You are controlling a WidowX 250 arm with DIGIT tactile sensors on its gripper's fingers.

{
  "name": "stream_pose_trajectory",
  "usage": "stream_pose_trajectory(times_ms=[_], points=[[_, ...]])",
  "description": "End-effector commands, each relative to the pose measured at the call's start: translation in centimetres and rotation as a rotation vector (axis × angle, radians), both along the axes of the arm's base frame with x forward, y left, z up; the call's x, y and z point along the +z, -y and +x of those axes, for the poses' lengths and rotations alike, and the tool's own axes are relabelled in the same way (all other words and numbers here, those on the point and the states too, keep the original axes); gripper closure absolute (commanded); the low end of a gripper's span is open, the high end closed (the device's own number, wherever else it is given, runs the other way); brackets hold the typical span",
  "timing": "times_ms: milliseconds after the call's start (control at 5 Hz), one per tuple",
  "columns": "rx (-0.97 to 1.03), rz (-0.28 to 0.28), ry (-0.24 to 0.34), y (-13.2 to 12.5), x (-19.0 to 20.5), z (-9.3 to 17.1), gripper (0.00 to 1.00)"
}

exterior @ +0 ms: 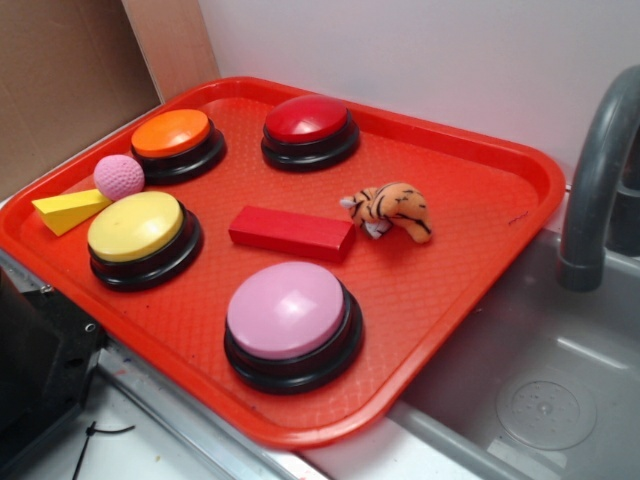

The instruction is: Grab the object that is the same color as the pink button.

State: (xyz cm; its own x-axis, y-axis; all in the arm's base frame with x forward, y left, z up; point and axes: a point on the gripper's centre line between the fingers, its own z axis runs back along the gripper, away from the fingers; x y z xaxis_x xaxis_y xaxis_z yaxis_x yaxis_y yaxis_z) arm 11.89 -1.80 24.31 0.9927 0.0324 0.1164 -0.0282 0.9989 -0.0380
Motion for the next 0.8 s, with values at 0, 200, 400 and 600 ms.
stream_pose_trajectory(times_ms=[0, 200, 400, 600], points=[[0.0, 0.0, 0.0, 0.0, 0.0, 0.0, 0.0], [-0.001, 0.021, -0.007, -1.2, -1.2, 0.5, 0.0], [0.053, -0.009, 0.001, -3.9, -4.5, 0.8, 0.0], [0.095, 0.011, -0.003, -5.7, -7.0, 1.1, 0.0]])
